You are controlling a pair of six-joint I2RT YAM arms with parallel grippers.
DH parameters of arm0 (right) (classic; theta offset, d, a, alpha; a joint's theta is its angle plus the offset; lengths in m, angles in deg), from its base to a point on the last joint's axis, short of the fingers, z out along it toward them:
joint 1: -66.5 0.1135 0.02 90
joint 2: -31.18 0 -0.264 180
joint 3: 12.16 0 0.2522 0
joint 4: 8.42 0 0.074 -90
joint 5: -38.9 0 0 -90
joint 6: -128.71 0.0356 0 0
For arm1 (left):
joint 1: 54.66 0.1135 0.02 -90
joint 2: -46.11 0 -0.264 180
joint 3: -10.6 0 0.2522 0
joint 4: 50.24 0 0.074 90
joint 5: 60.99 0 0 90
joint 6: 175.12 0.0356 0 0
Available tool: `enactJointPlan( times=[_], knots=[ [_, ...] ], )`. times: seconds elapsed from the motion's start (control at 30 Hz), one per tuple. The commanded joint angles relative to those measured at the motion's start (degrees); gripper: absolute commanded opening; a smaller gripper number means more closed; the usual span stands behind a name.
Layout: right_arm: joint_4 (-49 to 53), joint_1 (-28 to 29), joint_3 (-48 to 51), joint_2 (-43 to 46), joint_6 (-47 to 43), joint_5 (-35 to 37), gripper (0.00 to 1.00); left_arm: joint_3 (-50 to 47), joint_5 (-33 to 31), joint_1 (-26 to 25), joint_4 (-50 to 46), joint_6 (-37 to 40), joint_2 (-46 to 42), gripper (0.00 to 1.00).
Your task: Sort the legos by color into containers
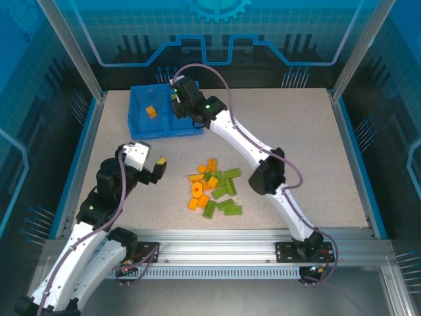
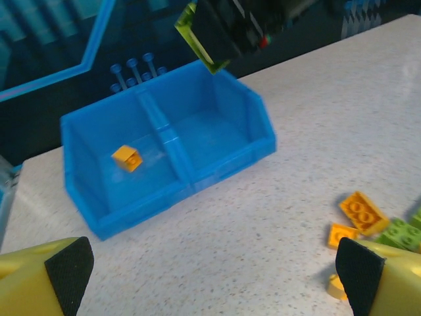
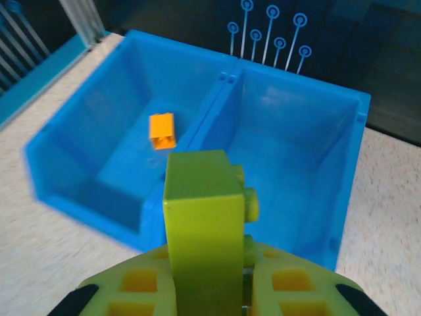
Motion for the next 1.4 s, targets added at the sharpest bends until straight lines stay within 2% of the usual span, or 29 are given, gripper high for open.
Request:
enactJointPlan(
  times=[0.0,0.13,0.27,0.4,0.5,0.53,0.73,0.83,0.93,1.07,1.17,1.27,1.37],
  knots=[
    [0.5,-0.9,-5.9,-8.1,-5.4,3.9,0.23,1.3,-4.2,1.7,2.4,-3.7,-0.6,0.99],
    [-7.2,-1.1,-2.9,-9.5,-8.8,1.7,0.23,0.7,-4.0,2.0,2.7,-3.0,-0.9,0.99],
    [-7.1,-1.3,-3.0,-11.3,-6.9,1.8,0.27,0.3,-3.8,2.0,3.2,-2.5,-0.8,0.99],
    [-6.4,-1.5,-3.0,-12.2,-5.2,0.9,0.36,0.0,-3.4,2.1,3.9,-2.5,-0.5,0.99],
    [-6.5,-1.4,-3.4,-11.6,-5.1,0.6,0.47,0.1,-3.3,2.3,3.9,-2.7,0.0,0.99],
    [-6.2,-1.5,-3.6,-11.1,-5.0,0.5,0.47,0.1,-3.5,2.4,3.9,-2.7,0.2,0.99],
    [0.1,-1.4,-2.4,-1.2,-2.0,-2.3,0.45,0.1,-4.2,2.5,3.6,-3.7,1.2,0.99],
    [4.3,-1.5,5.1,8.3,-0.2,-7.1,0.48,0.9,-4.2,2.5,2.5,-6.1,2.7,0.99],
    [6.1,-1.7,17.5,20.3,-0.3,-12.6,0.52,3.7,-3.0,2.5,-1.4,-13.5,6.1,0.99],
    [9.1,-2.3,34.6,36.0,-0.9,-17.7,0.58,14.8,-1.9,2.5,-17.1,-31.1,16.2,0.99],
    [10.8,-3.2,47.1,47.1,0.4,-19.6,0.67,18.7,2.9,2.3,-24.0,-42.4,23.8,0.99],
    [11.0,-5.3,58.7,56.9,5.5,-20.2,0.77,19.2,8.5,-0.4,-23.6,-51.5,30.1,0.96],
    [10.8,-8.1,68.5,64.7,12.4,-20.6,0.91,20.6,6.0,-7.9,-19.7,-55.6,36.8,0.94]
  ],
)
